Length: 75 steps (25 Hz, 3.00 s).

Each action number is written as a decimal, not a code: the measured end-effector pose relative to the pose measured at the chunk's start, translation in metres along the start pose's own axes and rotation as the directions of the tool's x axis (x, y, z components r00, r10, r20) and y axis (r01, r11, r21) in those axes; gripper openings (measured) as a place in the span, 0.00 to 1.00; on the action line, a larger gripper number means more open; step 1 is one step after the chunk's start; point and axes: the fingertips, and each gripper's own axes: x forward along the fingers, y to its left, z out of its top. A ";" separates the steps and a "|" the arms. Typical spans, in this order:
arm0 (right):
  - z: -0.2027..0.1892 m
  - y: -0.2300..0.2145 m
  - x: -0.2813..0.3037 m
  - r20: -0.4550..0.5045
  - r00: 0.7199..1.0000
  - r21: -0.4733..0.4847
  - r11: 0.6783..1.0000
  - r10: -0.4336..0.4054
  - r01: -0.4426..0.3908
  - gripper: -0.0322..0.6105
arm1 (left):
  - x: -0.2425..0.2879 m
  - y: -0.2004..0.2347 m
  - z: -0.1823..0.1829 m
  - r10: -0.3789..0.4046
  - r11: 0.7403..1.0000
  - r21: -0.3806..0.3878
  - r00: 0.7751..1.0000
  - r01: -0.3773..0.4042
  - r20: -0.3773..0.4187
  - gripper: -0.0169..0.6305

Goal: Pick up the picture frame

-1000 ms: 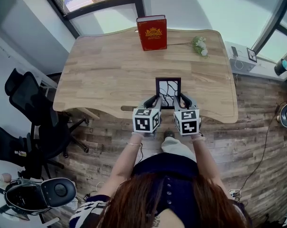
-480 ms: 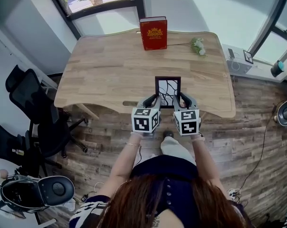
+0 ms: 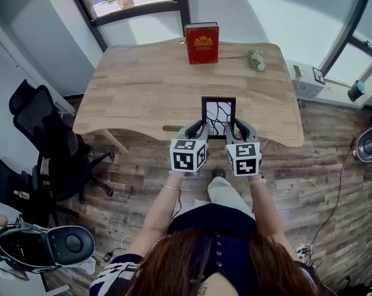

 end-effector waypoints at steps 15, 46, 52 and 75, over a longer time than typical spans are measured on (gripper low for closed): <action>0.016 0.019 -0.045 0.059 0.998 -0.016 1.000 -0.025 0.026 0.21 | -0.046 -0.019 0.013 -0.001 1.000 0.019 0.999 0.000 0.051 0.16; 0.032 -0.026 -0.157 0.168 0.985 -0.031 0.998 -0.045 0.051 0.20 | -0.091 -0.129 0.036 -0.002 0.999 0.051 0.991 -0.004 0.131 0.15; 0.034 -0.032 -0.179 0.185 0.982 -0.040 0.998 -0.041 0.050 0.20 | -0.100 -0.149 0.036 -0.001 0.999 0.053 0.989 -0.007 0.146 0.15; 0.041 -0.034 -0.253 0.280 0.959 -0.027 0.999 -0.035 0.044 0.19 | -0.151 -0.205 0.044 0.006 0.995 0.100 0.979 -0.027 0.205 0.15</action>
